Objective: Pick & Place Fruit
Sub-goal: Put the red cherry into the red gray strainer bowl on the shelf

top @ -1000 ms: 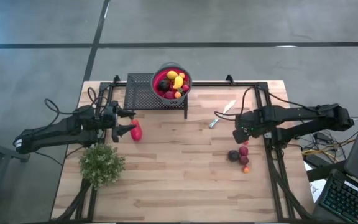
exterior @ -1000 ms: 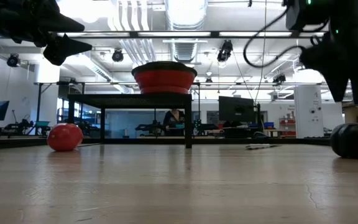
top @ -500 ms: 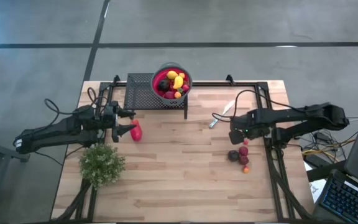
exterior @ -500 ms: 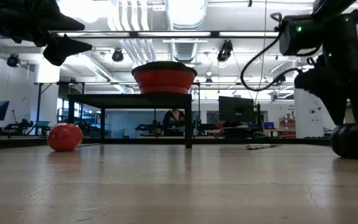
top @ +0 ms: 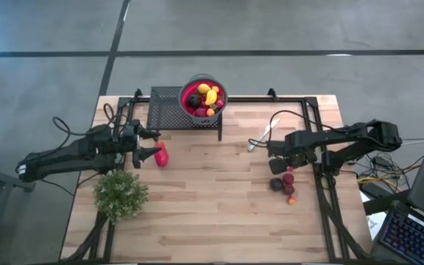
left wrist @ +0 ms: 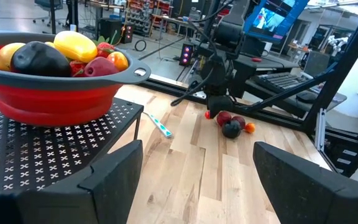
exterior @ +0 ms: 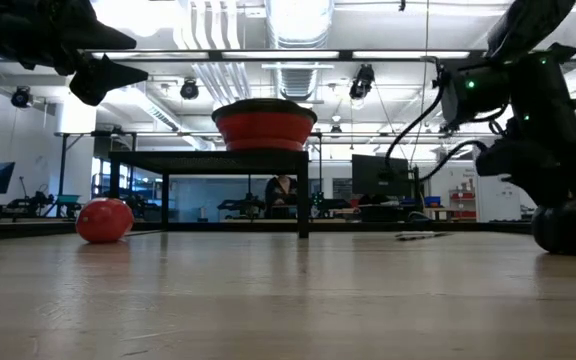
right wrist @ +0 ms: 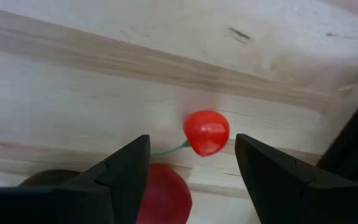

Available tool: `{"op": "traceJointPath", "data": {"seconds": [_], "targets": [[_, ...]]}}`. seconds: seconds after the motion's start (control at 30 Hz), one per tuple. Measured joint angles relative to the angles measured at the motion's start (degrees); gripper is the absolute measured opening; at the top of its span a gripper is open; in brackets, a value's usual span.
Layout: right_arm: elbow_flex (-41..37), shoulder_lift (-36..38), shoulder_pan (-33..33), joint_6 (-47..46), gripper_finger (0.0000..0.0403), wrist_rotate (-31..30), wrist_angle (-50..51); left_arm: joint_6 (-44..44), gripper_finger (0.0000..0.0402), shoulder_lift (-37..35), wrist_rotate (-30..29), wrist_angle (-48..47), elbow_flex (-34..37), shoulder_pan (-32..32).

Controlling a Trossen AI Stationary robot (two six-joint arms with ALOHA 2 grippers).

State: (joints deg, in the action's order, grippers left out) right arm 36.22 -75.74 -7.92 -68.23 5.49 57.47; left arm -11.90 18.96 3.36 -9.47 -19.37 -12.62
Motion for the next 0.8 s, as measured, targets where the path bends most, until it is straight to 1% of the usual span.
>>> {"op": "traceJointPath", "data": {"seconds": [0.13,0.33,0.47,0.8], "targets": [[-1.3,-1.4,0.0,0.7,0.0243,0.5,-0.6,0.0,0.0312,0.0,0.0,0.0,0.0,0.0],[-3.5,-1.9,0.0,1.3,0.0244,0.7,-5.5,0.0,0.0312,0.0,0.0,0.0,0.0,0.0],[-4.0,-1.8,0.0,1.6,0.0226,0.8,-6.5,-0.1,0.0312,0.0,0.0,0.0,0.0,0.0],[-3.9,-1.9,0.0,3.1,0.0167,0.1,-7.2,-0.1,0.0312,0.0,0.0,0.0,0.0,0.0]]}}
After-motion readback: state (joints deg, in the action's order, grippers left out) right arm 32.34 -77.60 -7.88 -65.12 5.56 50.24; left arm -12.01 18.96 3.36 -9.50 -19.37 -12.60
